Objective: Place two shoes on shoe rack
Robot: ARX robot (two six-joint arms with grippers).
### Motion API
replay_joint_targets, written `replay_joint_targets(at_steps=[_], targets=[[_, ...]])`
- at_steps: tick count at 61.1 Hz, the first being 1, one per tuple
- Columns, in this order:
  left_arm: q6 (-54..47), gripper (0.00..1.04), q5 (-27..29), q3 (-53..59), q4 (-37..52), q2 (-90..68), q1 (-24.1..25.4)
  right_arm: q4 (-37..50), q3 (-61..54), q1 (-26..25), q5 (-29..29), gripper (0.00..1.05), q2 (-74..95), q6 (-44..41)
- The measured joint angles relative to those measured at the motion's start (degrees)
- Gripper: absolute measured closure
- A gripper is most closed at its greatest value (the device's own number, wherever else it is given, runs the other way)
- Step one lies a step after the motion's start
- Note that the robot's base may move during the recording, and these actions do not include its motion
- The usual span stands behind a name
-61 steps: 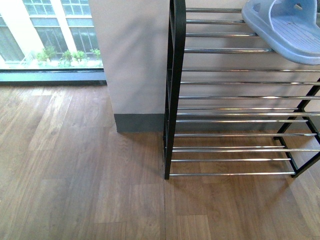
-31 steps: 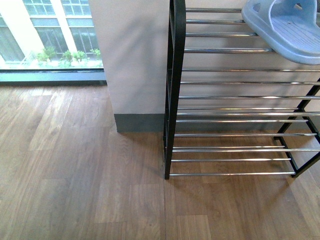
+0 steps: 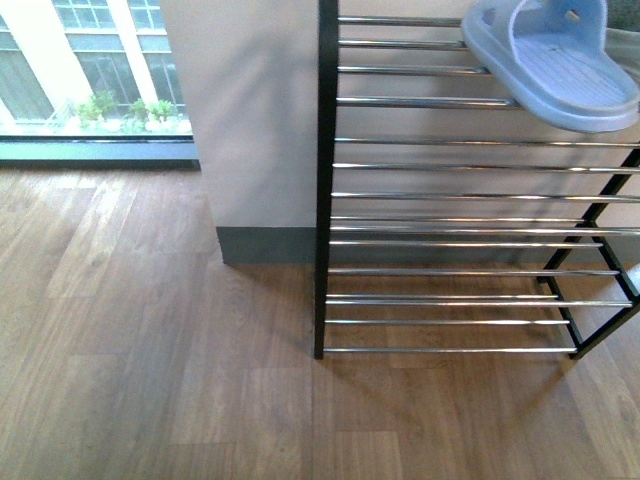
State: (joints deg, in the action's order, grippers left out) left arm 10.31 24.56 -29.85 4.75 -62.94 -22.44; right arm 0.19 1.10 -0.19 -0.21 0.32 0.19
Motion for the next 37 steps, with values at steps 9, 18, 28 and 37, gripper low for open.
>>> replay_joint_targets(at_steps=[9,18,28,37], targets=[[0.00,1.03,-0.31,0.00,0.00,0.00,-0.07,0.00,0.00,0.00,0.13,0.09,0.00,0.00],[-0.04,1.03,-0.76,0.00,0.00,-0.07,-0.61,-0.13,0.00,0.13,0.57,0.09,0.00,0.02],[-0.04,1.03,-0.33,0.02,0.00,-0.07,-0.37,-0.15,0.00,0.15,0.44,0.09,-0.02,0.02],[-0.02,1.03,-0.28,0.02,0.00,-0.07,-0.28,-0.15,0.00,0.15,0.39,0.09,-0.02,0.02]])
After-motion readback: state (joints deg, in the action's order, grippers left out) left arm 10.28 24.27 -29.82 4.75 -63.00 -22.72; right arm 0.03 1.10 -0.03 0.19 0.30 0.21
